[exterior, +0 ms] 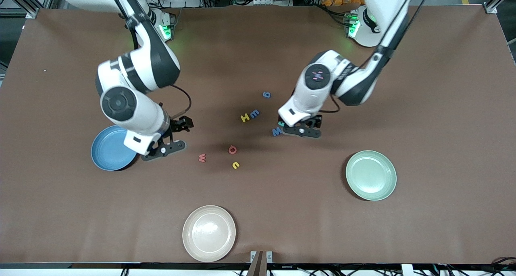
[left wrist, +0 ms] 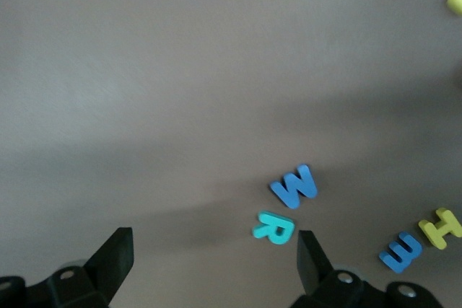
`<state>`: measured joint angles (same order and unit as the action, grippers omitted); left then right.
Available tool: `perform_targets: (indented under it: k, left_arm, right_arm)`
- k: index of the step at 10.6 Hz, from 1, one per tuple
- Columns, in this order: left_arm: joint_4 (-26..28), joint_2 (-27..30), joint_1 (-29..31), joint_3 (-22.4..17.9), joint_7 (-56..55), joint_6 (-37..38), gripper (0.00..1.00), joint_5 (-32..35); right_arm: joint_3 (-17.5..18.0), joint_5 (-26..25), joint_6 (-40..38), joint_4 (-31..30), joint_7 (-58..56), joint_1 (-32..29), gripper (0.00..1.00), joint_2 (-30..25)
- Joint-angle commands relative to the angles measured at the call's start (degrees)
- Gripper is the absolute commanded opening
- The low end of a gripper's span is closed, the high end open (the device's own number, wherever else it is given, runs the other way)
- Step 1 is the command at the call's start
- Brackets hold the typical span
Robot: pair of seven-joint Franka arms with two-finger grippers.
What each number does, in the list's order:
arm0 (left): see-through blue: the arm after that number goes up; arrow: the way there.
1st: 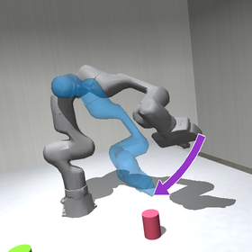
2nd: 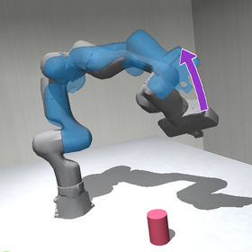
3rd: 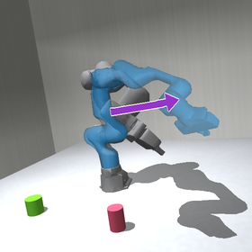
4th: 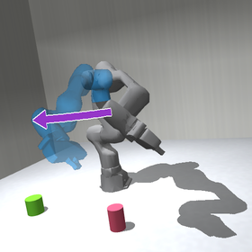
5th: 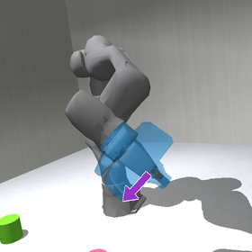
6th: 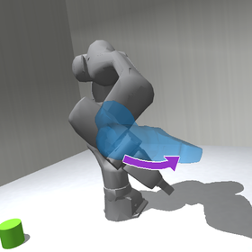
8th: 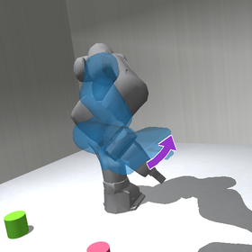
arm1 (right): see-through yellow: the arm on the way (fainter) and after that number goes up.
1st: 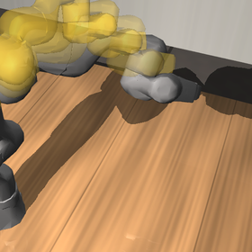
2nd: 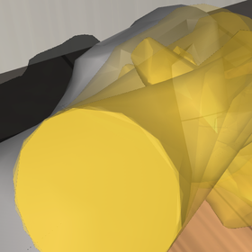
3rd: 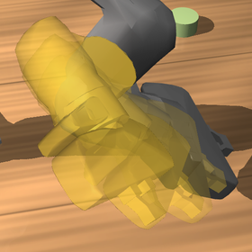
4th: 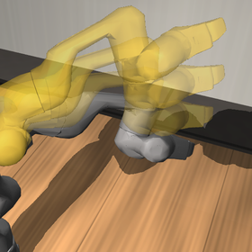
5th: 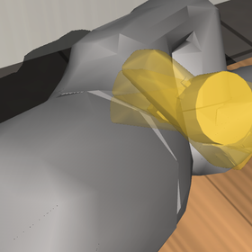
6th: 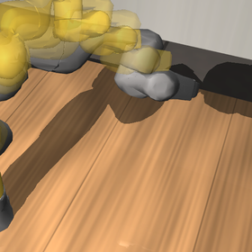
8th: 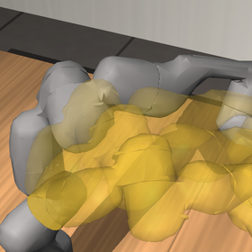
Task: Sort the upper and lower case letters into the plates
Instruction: 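Grasp the teal R with the left gripper while the right gripper approaches letters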
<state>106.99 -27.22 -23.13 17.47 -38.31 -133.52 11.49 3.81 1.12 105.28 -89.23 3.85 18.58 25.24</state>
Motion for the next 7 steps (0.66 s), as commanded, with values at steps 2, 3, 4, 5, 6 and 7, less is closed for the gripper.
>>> perform_targets:
  k: [2,3,4,5,6,7]
  left_arm:
    - [-4.05,-7.82,-5.07,-0.41,-11.41,-1.04,1.0,7.92]
    - [-4.85,-9.41,-5.17,-0.33,-13.26,-1.04,1.0,10.46]
    - [-4.86,-10.03,-5.17,-0.33,-15.02,-2.18,1.0,12.23]
    - [-4.6,-10.65,-5.17,-0.33,-15.47,-2.97,0.93,12.5]
    - [-4.33,-10.83,-5.17,-0.33,-15.48,-2.98,0.92,12.59]
    - [-3.9,-10.74,-4.82,-0.24,-15.48,-3.06,0.89,12.6]
  right_arm:
    - [-0.03,1.78,2.64,0.11,0.37,-0.82,1.0,3.59]
    - [-0.03,2.04,3.43,-0.41,0.45,-1.0,1.0,3.59]
    - [-0.03,2.13,4.48,-0.51,0.45,-1.0,1.0,4.37]
    - [-0.03,2.13,5.8,-0.42,0.72,-0.74,1.0,5.42]
    - [-0.03,2.13,6.59,-0.51,1.76,-0.12,1.0,6.13]
    - [-0.03,2.04,6.69,-0.77,2.38,0.49,1.0,6.49]
